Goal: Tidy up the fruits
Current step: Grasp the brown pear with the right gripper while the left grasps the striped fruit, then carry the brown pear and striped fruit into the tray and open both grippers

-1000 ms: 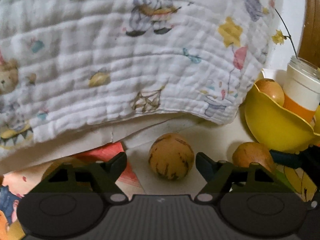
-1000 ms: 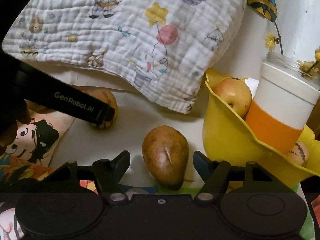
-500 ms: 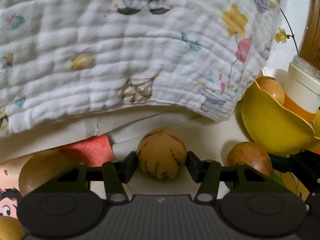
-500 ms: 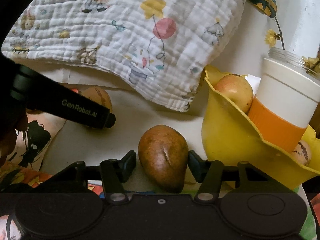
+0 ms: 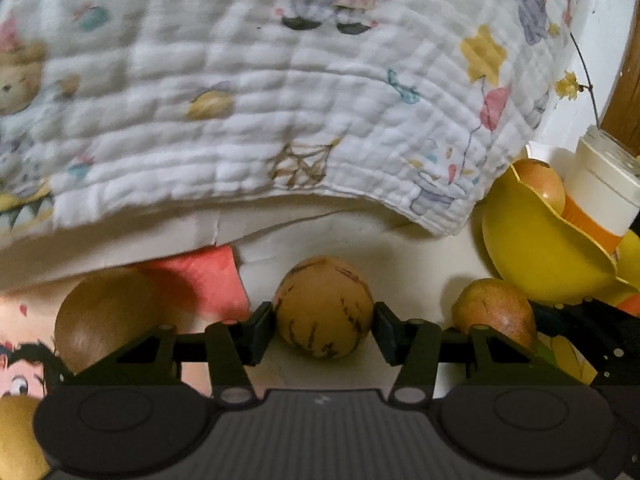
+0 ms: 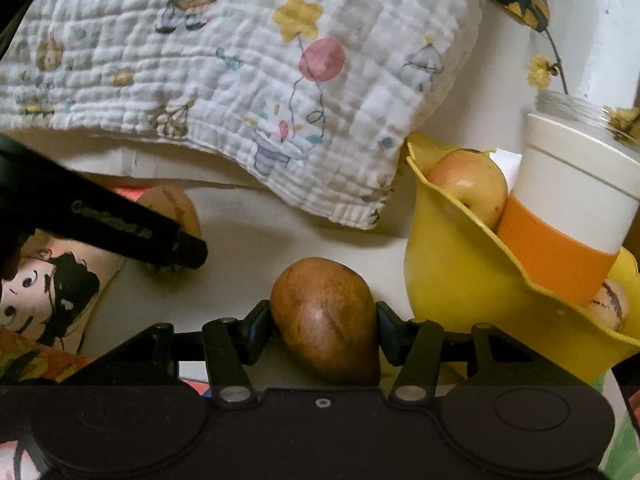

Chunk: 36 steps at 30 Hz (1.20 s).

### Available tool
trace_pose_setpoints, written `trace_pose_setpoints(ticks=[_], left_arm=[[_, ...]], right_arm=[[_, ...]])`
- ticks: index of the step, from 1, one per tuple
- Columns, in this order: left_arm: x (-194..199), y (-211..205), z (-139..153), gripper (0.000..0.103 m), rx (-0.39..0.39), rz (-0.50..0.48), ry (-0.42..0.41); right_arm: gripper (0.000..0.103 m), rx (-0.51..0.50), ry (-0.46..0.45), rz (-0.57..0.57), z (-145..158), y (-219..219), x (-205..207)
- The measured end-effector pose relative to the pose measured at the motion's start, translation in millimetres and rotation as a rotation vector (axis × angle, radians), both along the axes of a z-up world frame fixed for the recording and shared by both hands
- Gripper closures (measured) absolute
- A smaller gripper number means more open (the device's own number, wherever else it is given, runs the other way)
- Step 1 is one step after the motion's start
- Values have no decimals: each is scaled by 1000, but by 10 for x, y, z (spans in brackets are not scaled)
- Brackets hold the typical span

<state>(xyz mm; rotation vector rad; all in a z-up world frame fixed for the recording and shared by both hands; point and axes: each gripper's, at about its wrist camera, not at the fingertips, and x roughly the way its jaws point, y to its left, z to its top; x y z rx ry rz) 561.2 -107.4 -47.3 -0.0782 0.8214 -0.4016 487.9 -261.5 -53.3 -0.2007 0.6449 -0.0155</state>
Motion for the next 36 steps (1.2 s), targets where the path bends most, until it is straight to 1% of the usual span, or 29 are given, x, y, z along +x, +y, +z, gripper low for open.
trace_pose_setpoints(ticks=[3,9,11,15,20,26,32,36], left_arm=[[-99,41,32,46,-9,1,-9],[-359,177,167,46,-91,-9,-33],[-475,200,190,46,-104,-20,-45],[-727,396,254,46,-131,-36,-51],[-1071,546,348,46,-143,-54,-59],[-1505,723,539,46,-155,-93,-72],[-1948,785,696,46,-169,-130,-93],[-2297,798,756,46,-197,-151,-102]], right_arm=[[47,23,-25,8,65,-35,-92],[47,40,-54,58,206,-43,-379],[47,39,-65,78,243,-19,-454],[47,51,-74,110,307,31,-616],[47,53,-93,171,452,67,-1084],[47,54,-121,263,641,154,-1619],[47,78,-121,332,778,211,-2130],[47,84,-117,361,843,156,-2499]])
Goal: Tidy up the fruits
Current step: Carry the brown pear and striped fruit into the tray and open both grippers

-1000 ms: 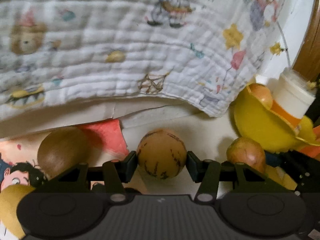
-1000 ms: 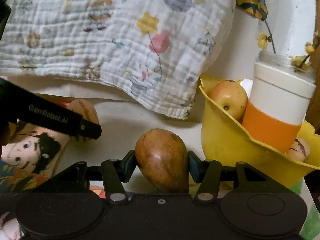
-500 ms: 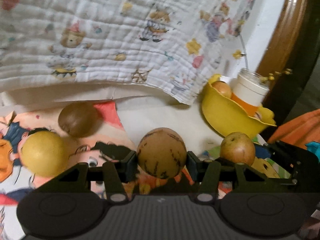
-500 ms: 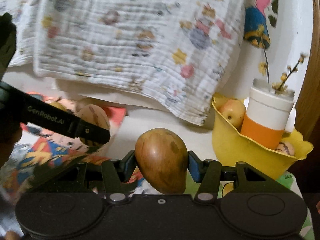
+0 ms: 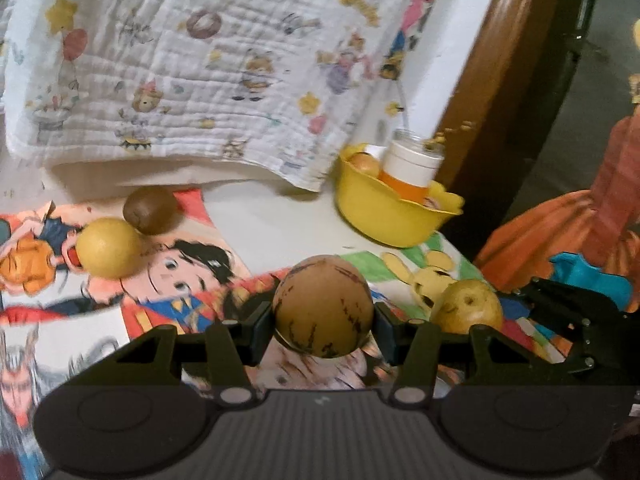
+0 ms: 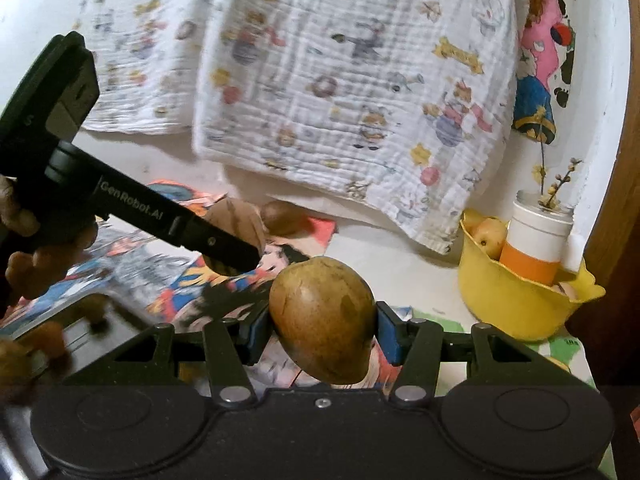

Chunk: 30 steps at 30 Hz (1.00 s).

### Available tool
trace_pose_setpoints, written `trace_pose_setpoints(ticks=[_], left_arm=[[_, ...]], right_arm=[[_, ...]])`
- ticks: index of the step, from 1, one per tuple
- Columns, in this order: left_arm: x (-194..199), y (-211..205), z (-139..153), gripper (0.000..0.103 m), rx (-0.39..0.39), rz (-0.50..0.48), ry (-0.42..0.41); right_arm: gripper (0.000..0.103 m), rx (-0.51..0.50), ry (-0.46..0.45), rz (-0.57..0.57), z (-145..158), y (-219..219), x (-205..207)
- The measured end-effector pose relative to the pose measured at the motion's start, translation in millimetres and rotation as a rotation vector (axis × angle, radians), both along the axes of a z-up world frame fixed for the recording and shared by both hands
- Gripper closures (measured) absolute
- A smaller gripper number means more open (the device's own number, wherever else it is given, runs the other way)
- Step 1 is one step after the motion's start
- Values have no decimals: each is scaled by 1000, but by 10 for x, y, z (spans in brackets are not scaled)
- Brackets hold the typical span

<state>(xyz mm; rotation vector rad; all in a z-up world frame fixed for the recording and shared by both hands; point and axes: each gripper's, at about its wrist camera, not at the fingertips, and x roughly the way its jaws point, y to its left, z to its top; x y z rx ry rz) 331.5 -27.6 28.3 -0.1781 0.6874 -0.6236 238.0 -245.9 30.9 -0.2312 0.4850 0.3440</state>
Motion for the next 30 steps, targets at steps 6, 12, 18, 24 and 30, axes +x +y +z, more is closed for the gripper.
trace_pose_setpoints(ticks=[6,12,18,24,30], left_arm=[[-589,-16,13,46,0,4,-40],[-1003,-18,8,46,-51,-8,-33],[-1376,-122,-23,46,-33,-56,-28],[-1642,-233,-137,46,16,-94,-8],[-1740,-250,-264,46,79,-77,38]], right_arm=[[47,32,45,7,-18,-121,-444],[47,34,88,67,-67,-193,-801],[47,-30,128,174,-154,-224,-1056],[47,-99,145,264,-207,-254,-1177],[47,-176,159,339,-249,-249,-1184]])
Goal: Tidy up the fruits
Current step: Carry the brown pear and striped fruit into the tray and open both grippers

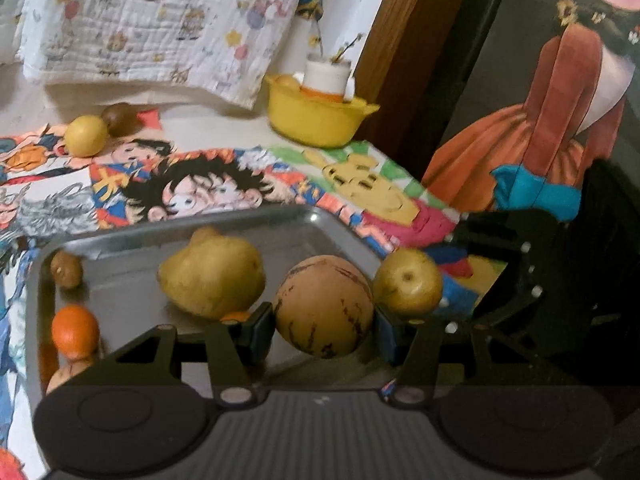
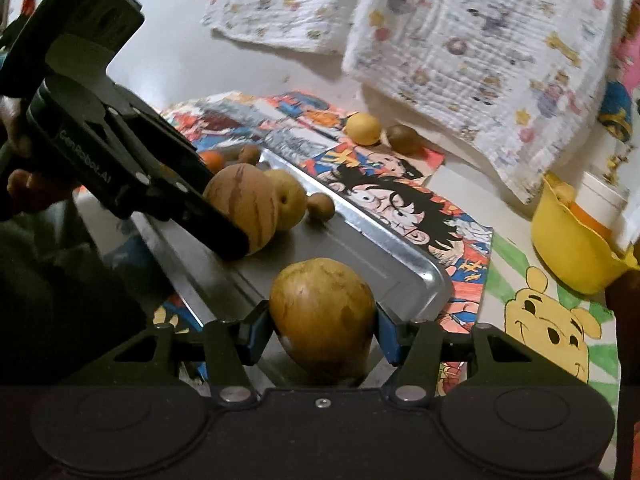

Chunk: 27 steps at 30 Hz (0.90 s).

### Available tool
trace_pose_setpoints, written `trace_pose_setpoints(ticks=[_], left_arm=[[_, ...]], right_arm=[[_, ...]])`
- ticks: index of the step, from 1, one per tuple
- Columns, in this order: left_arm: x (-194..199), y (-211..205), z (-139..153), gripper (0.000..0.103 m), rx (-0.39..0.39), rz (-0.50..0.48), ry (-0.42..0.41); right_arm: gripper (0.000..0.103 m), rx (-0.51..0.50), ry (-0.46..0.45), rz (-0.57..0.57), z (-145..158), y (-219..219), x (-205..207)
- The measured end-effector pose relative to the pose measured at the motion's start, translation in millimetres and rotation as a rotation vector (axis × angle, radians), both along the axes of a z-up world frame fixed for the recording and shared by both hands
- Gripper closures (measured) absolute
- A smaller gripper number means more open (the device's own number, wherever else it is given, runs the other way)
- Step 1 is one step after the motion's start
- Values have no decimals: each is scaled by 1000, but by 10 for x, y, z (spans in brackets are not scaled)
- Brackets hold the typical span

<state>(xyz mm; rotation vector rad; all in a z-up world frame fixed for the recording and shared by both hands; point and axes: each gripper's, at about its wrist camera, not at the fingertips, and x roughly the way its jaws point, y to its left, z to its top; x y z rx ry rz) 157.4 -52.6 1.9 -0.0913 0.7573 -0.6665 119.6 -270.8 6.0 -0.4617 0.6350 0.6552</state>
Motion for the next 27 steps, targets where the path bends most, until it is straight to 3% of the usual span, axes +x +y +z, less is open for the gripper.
trace_pose_setpoints(ticks=[7,19,27], left_arm=[[-69,-127,46,46,91,-10,-9],[-148,-556,92,45,386,-109,-78],[-147,-662,78,45,433,-159,-50]], right_arm=[[47,-48,14,60,-19,10,72],[47,-146,19,194,-3,21,72],[47,-185,7,223,-13,33,21]])
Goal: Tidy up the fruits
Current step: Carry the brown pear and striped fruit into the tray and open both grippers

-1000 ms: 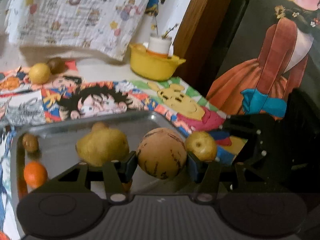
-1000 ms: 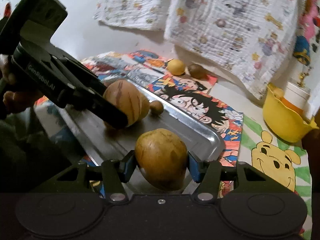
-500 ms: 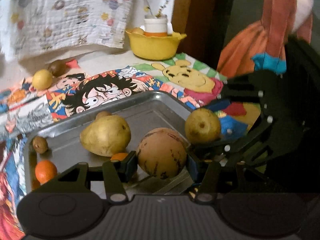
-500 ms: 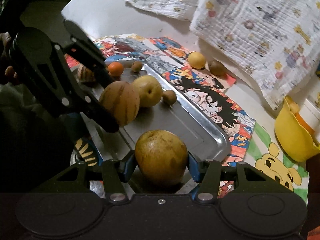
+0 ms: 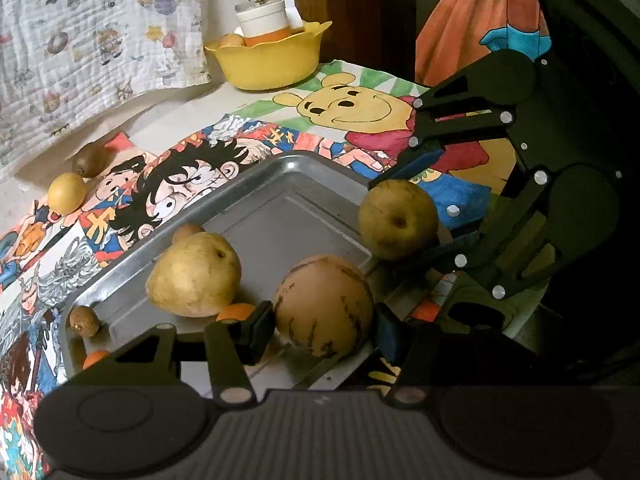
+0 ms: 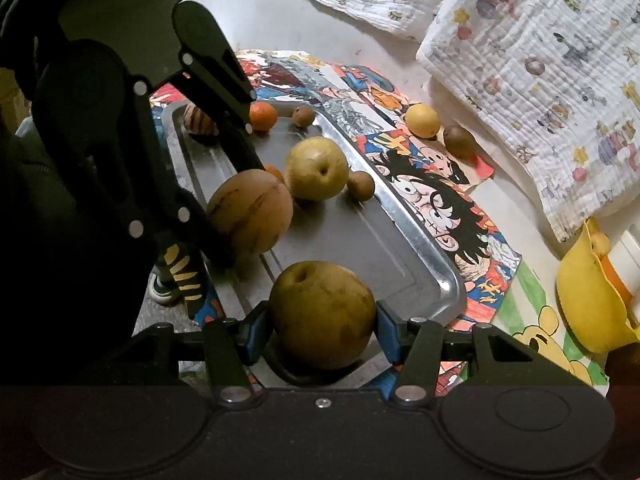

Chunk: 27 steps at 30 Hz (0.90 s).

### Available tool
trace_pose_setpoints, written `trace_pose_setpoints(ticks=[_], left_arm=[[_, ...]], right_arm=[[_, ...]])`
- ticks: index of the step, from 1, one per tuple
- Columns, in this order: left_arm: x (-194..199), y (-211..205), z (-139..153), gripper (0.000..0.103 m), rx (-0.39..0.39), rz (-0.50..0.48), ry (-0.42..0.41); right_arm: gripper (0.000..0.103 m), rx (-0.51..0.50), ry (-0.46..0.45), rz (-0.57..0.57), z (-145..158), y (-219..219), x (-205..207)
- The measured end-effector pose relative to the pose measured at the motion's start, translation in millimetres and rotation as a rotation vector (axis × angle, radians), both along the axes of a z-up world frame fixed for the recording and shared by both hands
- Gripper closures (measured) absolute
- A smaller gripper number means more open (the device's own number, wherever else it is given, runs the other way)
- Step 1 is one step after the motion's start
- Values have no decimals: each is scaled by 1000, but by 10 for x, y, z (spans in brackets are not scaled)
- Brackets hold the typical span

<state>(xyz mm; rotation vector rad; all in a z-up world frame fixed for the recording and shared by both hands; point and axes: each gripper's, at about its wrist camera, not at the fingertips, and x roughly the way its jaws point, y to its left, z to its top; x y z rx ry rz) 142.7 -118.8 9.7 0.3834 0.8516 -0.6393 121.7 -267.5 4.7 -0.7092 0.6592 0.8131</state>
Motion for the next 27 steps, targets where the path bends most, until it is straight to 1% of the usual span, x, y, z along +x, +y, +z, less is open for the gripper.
trace_pose_setpoints(ticks=[3,7,12,16,19,20,22,24,26,27], left_arm=[[13,12,9,45,-10,9,12],[-1,34,27,45,-10,24,8],[-17,121,37,44,-43,45,43],[-68,191,60,36,-57,66,48],[-118,259,116,27,-80,83,39],[-137,288,138,23,-87,88,33],[-181,346,181,17,-90,101,14],[-216,407,221,13,-89,118,-2],[-246,490,262,6,-93,147,-17],[-257,540,281,5,-96,166,-26]], right_arm=[[47,-6,-3,3,0,-1,-9],[46,-7,2,-4,6,-16,-5],[46,-7,0,-16,10,-26,-14],[44,-6,-2,-28,27,-48,-29],[39,-1,1,-43,60,-88,-37],[36,3,5,-47,71,-103,-40],[31,9,15,-50,95,-128,-51],[25,13,22,-49,115,-143,-68],[21,15,26,-48,130,-146,-83],[18,15,28,-49,135,-145,-83]])
